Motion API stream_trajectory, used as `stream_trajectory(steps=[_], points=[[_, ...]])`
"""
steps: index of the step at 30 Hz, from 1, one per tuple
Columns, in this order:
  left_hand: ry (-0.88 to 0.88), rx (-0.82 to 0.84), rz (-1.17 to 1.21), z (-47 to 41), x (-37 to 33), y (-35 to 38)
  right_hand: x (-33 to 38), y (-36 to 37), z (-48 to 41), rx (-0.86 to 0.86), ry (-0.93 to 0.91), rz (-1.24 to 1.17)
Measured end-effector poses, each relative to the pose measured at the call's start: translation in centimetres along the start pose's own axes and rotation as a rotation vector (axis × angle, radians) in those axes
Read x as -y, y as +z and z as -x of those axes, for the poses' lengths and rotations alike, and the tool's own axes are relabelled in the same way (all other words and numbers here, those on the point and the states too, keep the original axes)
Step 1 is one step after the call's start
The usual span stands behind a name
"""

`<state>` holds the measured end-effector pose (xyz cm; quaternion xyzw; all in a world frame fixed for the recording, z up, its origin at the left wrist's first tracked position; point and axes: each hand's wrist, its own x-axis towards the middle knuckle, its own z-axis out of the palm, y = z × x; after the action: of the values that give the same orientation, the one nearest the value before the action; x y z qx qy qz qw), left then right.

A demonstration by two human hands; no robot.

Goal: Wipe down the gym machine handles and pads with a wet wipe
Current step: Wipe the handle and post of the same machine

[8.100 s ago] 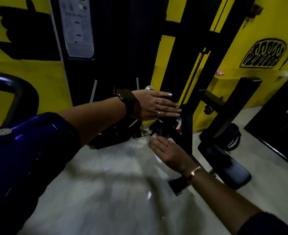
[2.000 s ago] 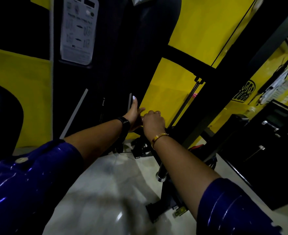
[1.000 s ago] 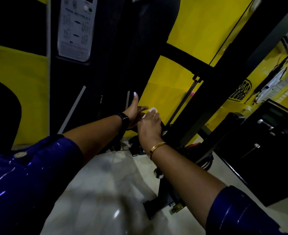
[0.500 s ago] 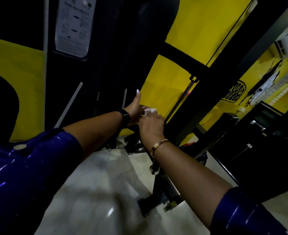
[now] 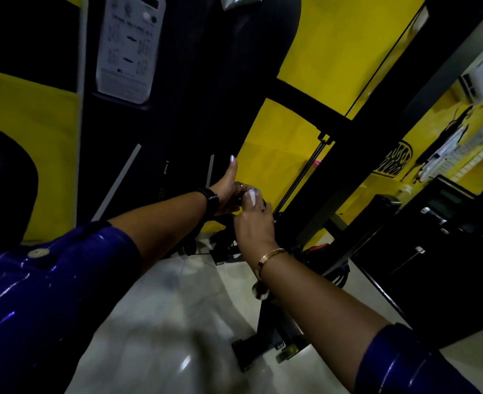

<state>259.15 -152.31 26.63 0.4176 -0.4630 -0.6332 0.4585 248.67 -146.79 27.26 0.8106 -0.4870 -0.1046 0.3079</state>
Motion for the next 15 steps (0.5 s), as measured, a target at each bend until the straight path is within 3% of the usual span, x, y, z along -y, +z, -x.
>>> stream_trajectory(steps=[4,8,10,12,15], points=[[-0.004,0.034,-0.073,0.0,0.1,-0.3,0.9,0.7,1.4,0.144,-0.011,0.111],[-0.001,-0.003,-0.070,0.2,0.3,0.0,1.5,-0.9,2.1,0.115,-0.043,-0.269],[0.009,-0.042,-0.061,0.4,-0.1,0.1,0.8,-1.5,1.6,0.151,-0.067,-0.548],[0.043,-0.105,-0.068,1.1,-0.9,-0.1,-0.2,-1.1,0.6,0.299,0.075,-0.950],[0.095,-0.189,-0.019,2.0,-2.5,-0.9,-1.6,-1.2,0.0,0.407,0.372,-1.990]])
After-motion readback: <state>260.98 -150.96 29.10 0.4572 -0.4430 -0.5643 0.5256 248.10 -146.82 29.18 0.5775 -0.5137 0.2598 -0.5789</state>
